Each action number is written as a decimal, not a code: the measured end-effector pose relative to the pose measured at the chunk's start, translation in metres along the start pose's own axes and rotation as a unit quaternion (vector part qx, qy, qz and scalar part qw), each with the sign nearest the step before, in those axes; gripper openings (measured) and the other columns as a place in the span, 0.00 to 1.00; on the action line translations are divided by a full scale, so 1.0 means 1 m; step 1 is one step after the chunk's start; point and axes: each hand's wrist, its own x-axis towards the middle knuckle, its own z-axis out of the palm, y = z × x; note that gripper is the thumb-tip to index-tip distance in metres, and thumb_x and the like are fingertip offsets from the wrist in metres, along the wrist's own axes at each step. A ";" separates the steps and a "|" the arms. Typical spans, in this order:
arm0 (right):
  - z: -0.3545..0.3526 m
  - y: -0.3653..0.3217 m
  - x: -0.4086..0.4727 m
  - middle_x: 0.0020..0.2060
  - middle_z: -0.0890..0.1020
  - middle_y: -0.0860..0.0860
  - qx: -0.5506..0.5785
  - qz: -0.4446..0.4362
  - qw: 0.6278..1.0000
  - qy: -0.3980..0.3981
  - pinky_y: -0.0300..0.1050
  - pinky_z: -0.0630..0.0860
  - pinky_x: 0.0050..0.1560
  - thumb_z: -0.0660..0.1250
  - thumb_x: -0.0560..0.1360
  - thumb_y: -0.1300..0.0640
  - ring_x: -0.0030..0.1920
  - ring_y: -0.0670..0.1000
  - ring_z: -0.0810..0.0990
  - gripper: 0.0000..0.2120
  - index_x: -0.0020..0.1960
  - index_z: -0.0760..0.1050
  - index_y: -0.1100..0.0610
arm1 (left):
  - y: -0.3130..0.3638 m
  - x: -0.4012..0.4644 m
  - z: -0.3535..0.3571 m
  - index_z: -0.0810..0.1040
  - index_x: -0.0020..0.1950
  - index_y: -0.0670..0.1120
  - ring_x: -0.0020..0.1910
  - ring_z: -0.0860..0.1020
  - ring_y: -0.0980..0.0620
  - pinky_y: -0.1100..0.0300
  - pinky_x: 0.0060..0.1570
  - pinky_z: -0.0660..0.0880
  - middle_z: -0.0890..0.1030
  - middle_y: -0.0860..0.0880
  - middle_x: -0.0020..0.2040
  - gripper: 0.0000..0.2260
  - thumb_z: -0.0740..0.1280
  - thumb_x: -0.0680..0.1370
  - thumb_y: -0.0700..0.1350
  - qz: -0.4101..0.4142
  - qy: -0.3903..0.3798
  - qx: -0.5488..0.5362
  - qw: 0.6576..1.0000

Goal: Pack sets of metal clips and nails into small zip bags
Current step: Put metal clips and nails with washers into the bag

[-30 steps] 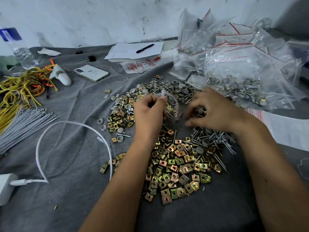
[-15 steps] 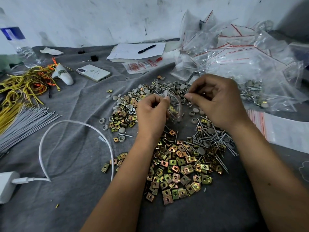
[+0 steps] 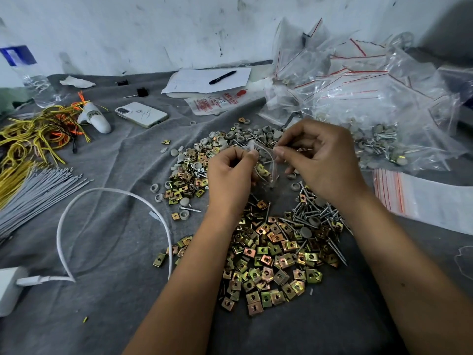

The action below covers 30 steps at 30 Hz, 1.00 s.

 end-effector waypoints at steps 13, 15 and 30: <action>-0.003 0.001 0.004 0.46 0.83 0.48 -0.012 -0.012 1.000 -0.011 0.36 0.76 0.44 0.68 0.81 0.59 0.45 0.45 0.81 0.03 0.54 0.81 0.55 | 0.007 -0.005 -0.004 0.75 0.32 0.47 0.24 0.68 0.53 0.63 0.26 0.64 0.72 0.48 0.28 0.12 0.65 0.76 0.42 0.011 -0.170 -0.100 0.980; -0.002 0.003 0.004 0.47 0.84 0.48 -0.011 -0.001 0.999 -0.031 0.38 0.76 0.44 0.67 0.82 0.59 0.46 0.44 0.81 0.05 0.54 0.81 0.55 | 0.008 -0.005 -0.004 0.75 0.31 0.49 0.24 0.67 0.53 0.63 0.26 0.64 0.72 0.48 0.28 0.13 0.64 0.75 0.41 0.011 -0.180 -0.101 0.978; -0.001 0.001 0.002 0.52 0.84 0.45 0.003 0.015 0.989 -0.144 0.52 0.81 0.58 0.67 0.79 0.61 0.57 0.48 0.83 0.11 0.60 0.80 0.52 | 0.018 -0.009 -0.004 0.61 0.32 0.46 0.26 0.58 0.50 0.62 0.27 0.59 0.62 0.47 0.28 0.07 0.57 0.69 0.41 -0.025 -0.171 -0.156 0.973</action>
